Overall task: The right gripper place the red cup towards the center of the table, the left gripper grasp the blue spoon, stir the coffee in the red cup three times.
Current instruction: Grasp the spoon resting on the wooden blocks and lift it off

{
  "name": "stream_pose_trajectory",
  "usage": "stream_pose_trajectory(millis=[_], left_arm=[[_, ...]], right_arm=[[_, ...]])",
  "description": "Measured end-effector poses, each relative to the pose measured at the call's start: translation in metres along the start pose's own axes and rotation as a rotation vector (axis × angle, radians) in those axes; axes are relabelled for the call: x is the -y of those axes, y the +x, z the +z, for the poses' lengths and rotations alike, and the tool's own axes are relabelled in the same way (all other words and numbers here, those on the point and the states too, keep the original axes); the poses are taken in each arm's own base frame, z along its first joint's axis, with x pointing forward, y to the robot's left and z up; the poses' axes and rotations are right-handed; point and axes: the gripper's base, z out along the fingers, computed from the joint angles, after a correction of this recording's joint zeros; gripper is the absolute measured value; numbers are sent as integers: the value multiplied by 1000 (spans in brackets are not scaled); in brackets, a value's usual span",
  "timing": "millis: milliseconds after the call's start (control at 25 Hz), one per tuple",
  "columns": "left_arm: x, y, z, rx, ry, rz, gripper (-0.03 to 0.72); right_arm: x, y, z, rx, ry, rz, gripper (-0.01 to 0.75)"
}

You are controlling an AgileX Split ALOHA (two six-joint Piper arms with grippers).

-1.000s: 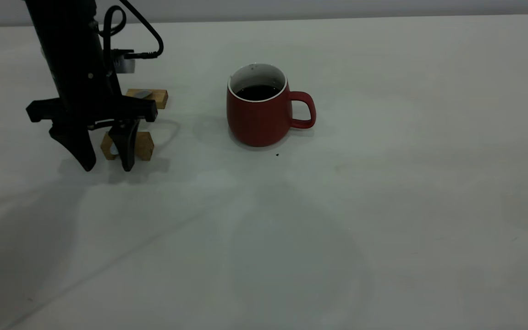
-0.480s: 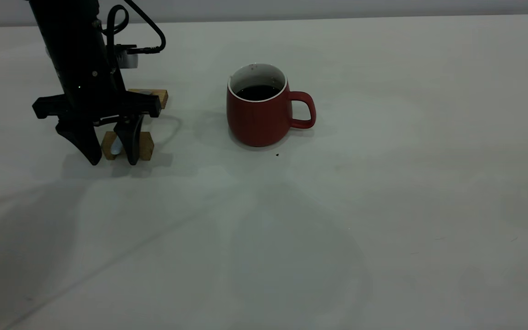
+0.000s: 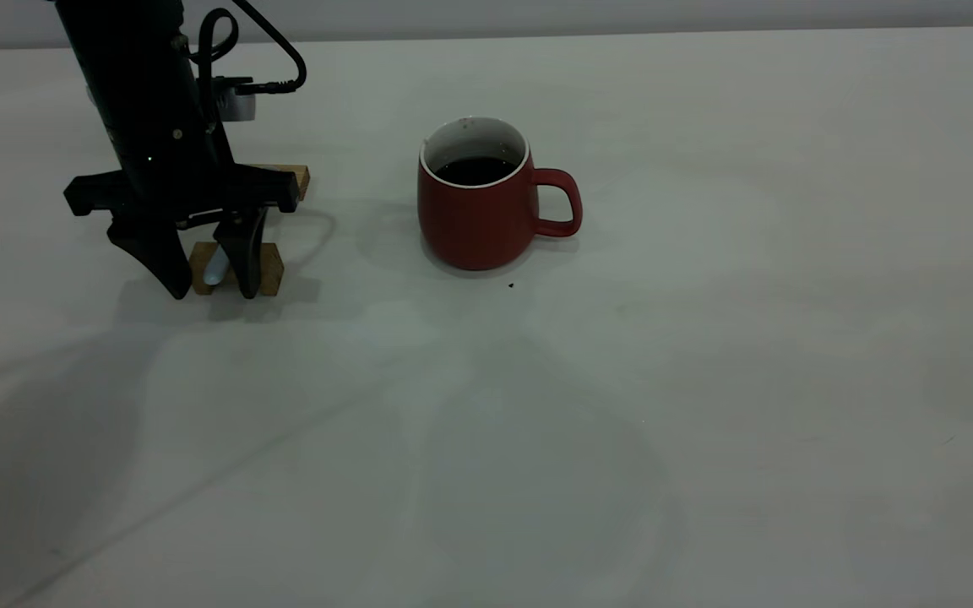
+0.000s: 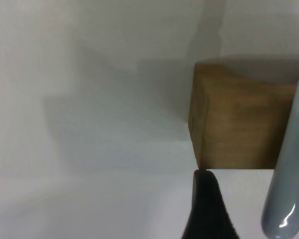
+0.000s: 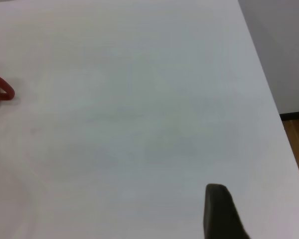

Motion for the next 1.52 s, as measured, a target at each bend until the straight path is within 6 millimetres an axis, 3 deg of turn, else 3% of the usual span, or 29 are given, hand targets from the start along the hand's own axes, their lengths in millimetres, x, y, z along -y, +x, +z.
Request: stream_pose_trajectory(millis=[1040,1240,1480,1520], left_arm=[[0,-2,11,-1,-1,1,554],[0,-2,12,-3,-1,-10,446],[0,-2,12,0,-1,-58,142],[0,-2,11,1,0,-59,142]], right_arm=[[0,0,0,0,0,0,439],[0,0,0,0,0,0,439],[0,0,0,0,0,0,439],[0,0,0,0,0,0,439]])
